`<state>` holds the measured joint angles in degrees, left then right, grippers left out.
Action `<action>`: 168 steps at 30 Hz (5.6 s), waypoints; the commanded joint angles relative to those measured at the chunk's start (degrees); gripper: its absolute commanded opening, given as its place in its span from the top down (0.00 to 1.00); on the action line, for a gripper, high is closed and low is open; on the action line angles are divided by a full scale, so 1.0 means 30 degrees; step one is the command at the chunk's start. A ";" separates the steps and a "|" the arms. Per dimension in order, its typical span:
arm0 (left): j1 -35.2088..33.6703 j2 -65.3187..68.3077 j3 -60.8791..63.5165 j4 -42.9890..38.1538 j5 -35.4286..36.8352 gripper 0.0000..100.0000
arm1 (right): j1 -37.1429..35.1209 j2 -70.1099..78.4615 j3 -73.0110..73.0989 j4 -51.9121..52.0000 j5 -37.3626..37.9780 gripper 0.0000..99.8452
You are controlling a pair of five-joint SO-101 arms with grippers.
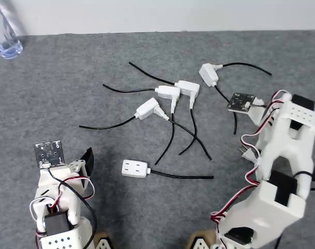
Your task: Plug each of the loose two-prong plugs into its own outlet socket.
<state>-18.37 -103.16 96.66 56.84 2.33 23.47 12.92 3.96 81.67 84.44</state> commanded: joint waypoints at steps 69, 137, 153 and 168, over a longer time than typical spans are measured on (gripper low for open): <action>1.1663 -0.0352 -0.0073 -0.3516 0.2872 0.72 | -1.9238 -0.9275 0.2432 0.4908 -1.1634 0.99; 1.2806 -0.0352 -0.0073 -0.2667 1.7436 0.72 | -2.0615 -0.9275 -0.0410 0.3853 -1.5179 0.99; 1.2806 -0.0352 -0.0073 -0.2989 1.7436 0.72 | -1.8505 -0.9245 0.2198 0.1158 -1.4212 0.99; 1.2864 -0.0352 -0.0073 -0.3165 1.7465 0.72 | -1.9971 -0.9480 0.3136 0.0689 -1.4564 0.99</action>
<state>20.04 -103.34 96.66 49.01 55.08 -34.73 -13.19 17.67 82.37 41.71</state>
